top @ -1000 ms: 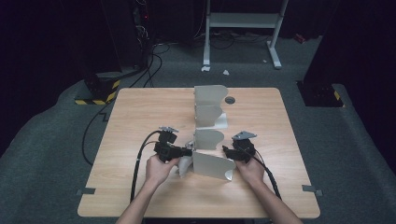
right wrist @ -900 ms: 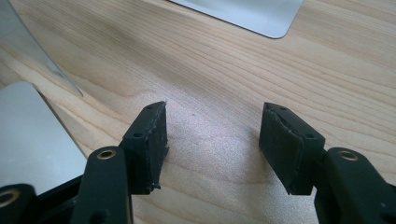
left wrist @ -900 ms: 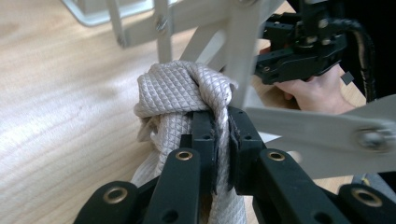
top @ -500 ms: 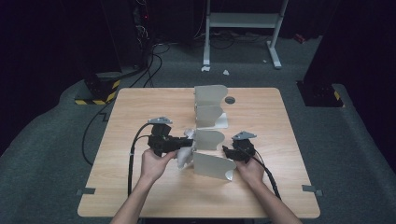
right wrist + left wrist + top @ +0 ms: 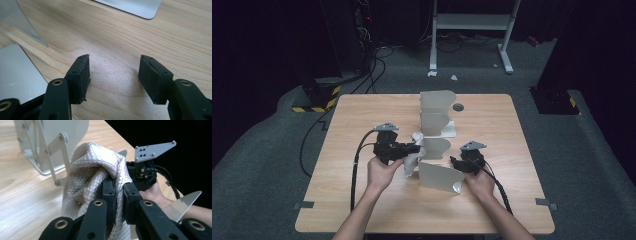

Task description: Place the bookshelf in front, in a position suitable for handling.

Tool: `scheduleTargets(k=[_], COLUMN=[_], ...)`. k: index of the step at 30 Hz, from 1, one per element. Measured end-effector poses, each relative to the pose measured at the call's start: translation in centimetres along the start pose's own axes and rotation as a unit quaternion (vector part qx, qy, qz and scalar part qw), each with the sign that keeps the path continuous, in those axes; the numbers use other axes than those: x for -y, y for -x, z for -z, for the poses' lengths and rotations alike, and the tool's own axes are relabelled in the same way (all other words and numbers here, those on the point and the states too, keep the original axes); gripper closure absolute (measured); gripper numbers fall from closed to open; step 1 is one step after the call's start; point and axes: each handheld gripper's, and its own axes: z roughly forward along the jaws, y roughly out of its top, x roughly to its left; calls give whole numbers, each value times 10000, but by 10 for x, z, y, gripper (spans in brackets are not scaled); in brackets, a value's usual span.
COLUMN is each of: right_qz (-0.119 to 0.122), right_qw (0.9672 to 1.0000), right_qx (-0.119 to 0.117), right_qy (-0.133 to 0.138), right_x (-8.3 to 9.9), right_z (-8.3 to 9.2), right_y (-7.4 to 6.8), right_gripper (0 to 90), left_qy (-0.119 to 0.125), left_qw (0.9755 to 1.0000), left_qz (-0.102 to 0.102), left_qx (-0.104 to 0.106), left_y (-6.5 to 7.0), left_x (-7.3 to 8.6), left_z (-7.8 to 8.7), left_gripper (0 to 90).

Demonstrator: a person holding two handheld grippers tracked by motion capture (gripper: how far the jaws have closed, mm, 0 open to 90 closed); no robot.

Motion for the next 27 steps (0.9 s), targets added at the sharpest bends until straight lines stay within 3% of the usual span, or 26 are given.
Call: scheduleTargets(k=[4,12,15,18,22,27], right_qz=[-4,-15,-21,-22,-18,-12], right_qw=[10000,10000,10000,10000,10000,10000], right_qx=[2,12,10,7,4,0], right_qy=[-3,-4,-5,-6,-7,-3], right_x=[0,0,0,0,0,0], right_z=[0,0,0,0,0,0], right_y=[0,0,-1,-1,0,-1], right_gripper=[426,426,426,426,426,426], left_qy=[-2,-313,-493,-670,-1059,-1263], left_qw=[9999,9983,9967,9956,9914,9884], left_qz=[65,-14,-49,-47,-81,23], left_qx=[-112,-497,-646,-660,-759,-843], left_y=[-5,-9,-12,-13,-19,-30], left_x=[0,1,4,9,21,35], left_z=[6,-12,-22,-35,-56,-71], left_gripper=[824,826,828,829,829,829])
